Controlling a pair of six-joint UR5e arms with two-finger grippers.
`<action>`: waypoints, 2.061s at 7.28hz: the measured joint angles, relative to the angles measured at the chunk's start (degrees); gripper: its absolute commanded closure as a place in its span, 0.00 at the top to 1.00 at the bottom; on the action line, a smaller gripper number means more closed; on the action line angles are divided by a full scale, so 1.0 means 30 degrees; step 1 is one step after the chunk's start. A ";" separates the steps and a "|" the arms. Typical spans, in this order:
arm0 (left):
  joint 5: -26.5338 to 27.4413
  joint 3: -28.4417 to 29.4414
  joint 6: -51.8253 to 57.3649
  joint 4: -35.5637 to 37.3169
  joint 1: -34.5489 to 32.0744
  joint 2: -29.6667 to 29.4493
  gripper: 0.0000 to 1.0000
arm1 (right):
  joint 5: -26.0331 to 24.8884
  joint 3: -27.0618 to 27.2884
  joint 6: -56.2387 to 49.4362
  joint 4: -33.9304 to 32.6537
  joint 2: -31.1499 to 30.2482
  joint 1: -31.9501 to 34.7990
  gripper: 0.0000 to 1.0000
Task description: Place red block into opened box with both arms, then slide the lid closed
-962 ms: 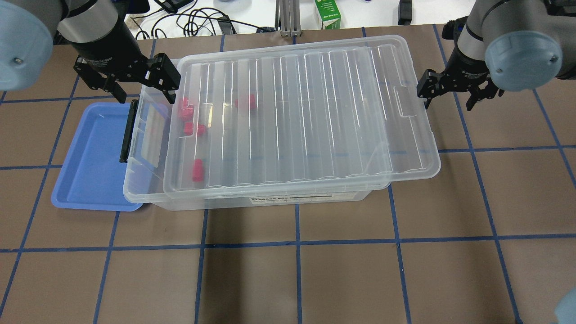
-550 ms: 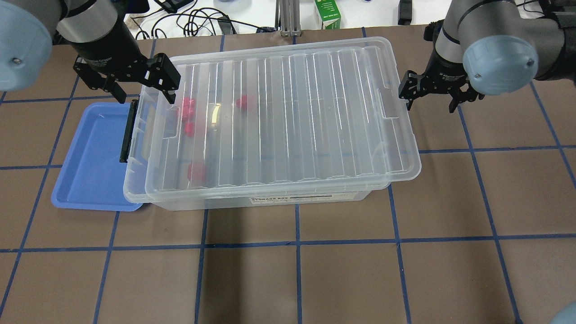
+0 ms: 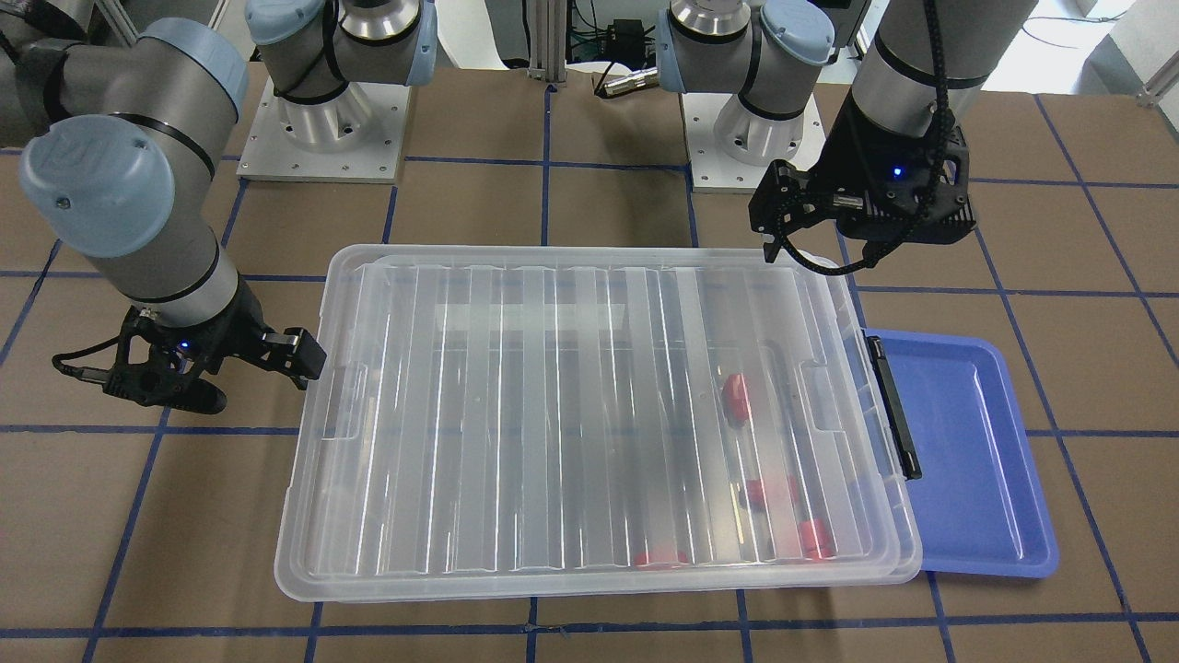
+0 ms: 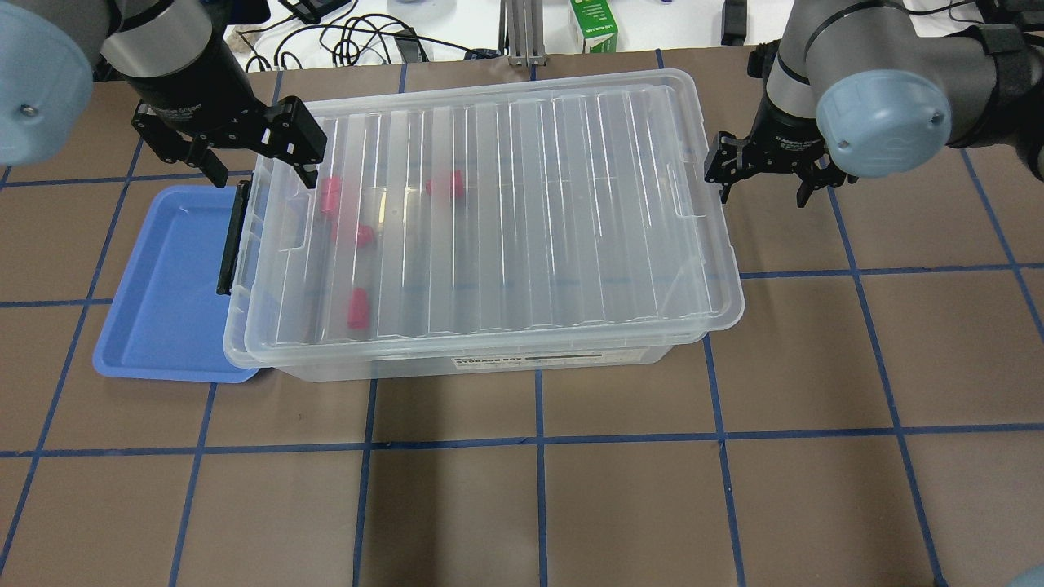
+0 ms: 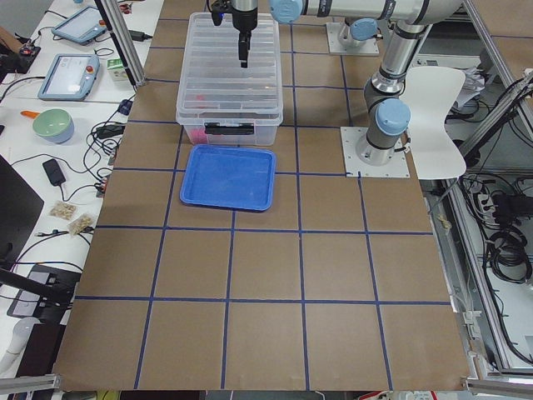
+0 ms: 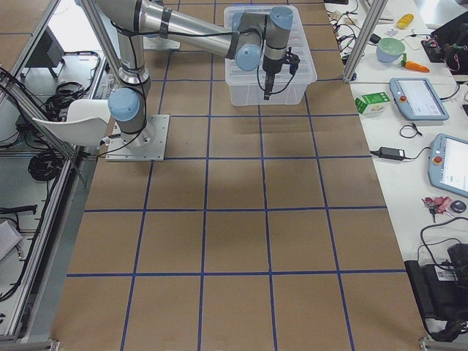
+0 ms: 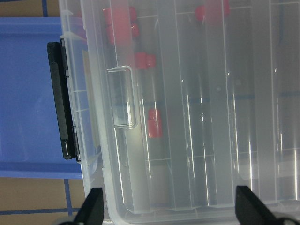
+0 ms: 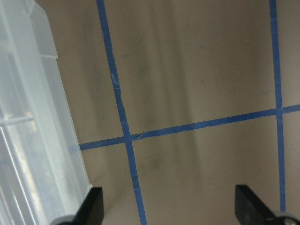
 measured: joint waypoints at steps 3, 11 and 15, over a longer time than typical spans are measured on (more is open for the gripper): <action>-0.0020 0.0000 0.0000 0.0000 -0.0001 0.0001 1.00 | -0.0079 -0.0189 -0.0210 0.0318 -0.0299 -0.0028 1.00; 0.0466 0.1040 -0.0268 -0.1520 0.0095 -0.0011 1.00 | 0.1046 -0.0527 -0.0382 0.1772 -0.3479 0.0552 1.00; 0.0384 0.0981 -0.0351 -0.1557 0.0079 0.0053 1.00 | 0.1626 -0.0603 -0.0606 0.3245 -0.3890 0.1280 1.00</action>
